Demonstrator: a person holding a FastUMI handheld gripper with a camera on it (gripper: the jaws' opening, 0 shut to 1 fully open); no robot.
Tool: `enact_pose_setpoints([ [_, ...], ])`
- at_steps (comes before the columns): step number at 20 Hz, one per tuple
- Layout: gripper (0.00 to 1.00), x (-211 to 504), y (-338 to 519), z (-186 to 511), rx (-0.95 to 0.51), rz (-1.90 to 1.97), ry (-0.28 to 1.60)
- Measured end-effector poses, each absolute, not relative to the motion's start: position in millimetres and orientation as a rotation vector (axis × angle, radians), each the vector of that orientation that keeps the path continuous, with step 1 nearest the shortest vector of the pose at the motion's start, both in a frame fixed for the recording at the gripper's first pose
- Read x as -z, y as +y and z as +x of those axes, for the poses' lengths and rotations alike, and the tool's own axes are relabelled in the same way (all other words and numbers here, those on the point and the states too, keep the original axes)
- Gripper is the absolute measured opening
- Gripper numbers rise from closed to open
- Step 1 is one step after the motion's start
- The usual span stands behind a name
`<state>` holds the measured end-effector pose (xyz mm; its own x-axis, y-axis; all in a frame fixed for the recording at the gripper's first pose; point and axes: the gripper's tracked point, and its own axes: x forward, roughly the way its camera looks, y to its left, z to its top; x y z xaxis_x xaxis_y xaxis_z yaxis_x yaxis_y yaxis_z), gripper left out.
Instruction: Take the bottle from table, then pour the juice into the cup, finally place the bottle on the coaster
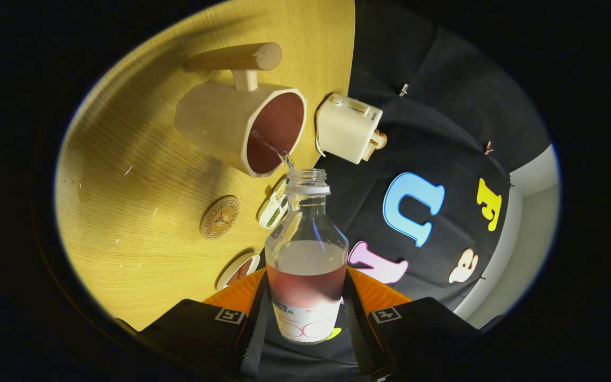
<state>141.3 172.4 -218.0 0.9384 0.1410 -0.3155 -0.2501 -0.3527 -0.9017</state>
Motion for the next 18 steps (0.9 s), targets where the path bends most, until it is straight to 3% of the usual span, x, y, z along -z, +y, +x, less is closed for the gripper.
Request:
enact_pose_setpoints([
  [18, 0.71, 217.4, 176.5, 140.7, -0.446, -1.969, 0.020],
])
